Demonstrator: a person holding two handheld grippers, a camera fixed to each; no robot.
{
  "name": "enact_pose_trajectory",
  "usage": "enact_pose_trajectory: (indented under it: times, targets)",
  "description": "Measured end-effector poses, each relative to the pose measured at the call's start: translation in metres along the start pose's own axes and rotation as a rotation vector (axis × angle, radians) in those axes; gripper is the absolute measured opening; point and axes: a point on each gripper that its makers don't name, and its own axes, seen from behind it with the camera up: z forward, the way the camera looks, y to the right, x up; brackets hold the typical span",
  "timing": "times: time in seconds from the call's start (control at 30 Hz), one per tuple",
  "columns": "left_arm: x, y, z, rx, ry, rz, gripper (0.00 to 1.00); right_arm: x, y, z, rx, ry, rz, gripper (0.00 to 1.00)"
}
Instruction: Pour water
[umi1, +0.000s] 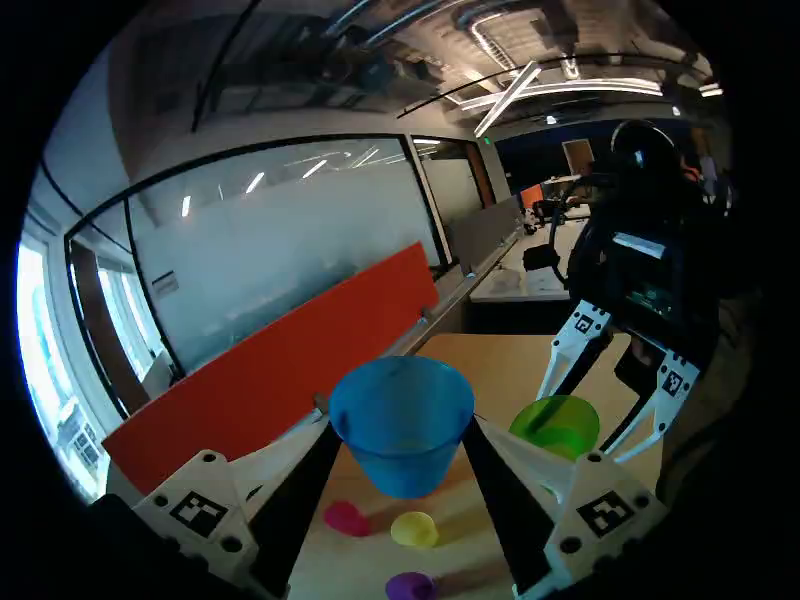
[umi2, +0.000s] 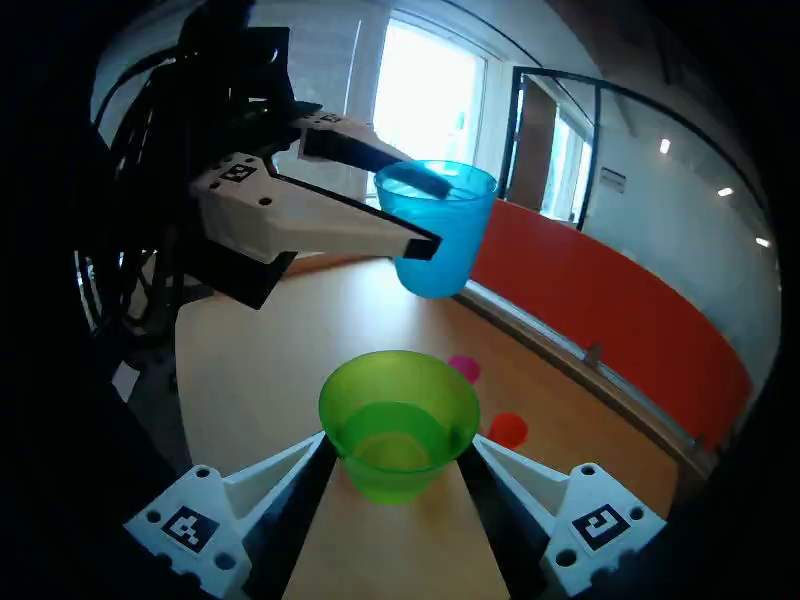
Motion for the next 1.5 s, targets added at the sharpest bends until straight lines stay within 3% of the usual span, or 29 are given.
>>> enact_pose_trajectory:
  times: [0.37,0.6,0.8,1.07,1.2,1.5]
  targets:
    - [-0.044,-0.022,-0.018,0.074,-0.082,-0.21,0.85,-0.001,0.0,0.001,-0.015,0.007,-0.001,0.86]
    - [-0.076,-0.048,-0.041,0.17,-0.11,-0.342,0.85,-0.006,0.002,0.005,-0.028,0.006,0.003,0.85]
    - [-0.098,-0.056,-0.059,0.221,-0.143,-0.378,0.85,-0.008,0.004,0.009,-0.037,0.012,0.017,0.85]
    - [-0.12,-0.061,-0.071,0.274,-0.15,-0.443,0.85,-0.014,0.006,0.016,-0.047,0.014,0.024,0.85]
    - [-0.125,-0.069,-0.071,0.289,-0.139,-0.453,0.85,-0.017,0.007,0.02,-0.052,0.015,0.028,0.85]
    - [-0.144,-0.089,-0.055,0.291,-0.12,-0.418,0.85,-0.024,0.006,0.029,-0.06,0.014,0.039,0.85]
